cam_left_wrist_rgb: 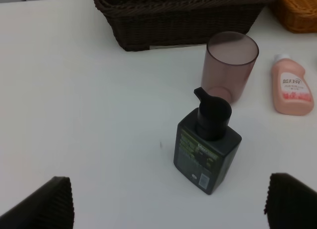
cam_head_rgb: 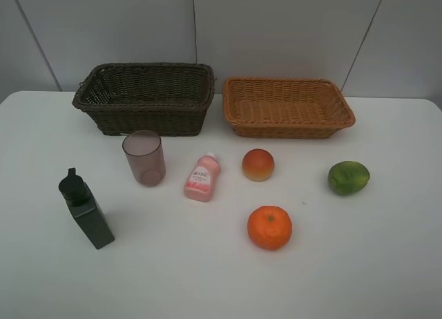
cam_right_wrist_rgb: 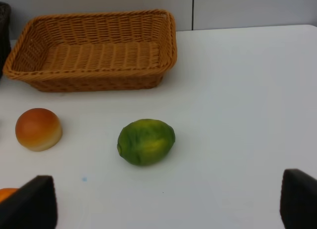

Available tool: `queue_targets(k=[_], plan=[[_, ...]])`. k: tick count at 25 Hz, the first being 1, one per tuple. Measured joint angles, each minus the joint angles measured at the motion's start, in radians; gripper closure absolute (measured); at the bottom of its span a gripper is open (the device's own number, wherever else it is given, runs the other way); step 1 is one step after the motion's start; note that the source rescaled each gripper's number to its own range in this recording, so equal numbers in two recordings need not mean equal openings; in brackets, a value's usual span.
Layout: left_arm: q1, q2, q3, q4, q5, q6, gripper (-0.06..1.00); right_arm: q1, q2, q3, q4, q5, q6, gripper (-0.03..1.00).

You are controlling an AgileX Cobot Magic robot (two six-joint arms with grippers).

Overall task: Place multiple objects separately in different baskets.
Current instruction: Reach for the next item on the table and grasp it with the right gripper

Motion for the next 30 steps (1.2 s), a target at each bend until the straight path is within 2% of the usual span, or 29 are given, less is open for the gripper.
queue_targets(k=[30], plan=[[0.000, 0.000, 0.000, 0.000, 0.000, 0.000, -0.06, 0.000, 0.000, 0.000, 0.000, 0.000, 0.000, 0.01]])
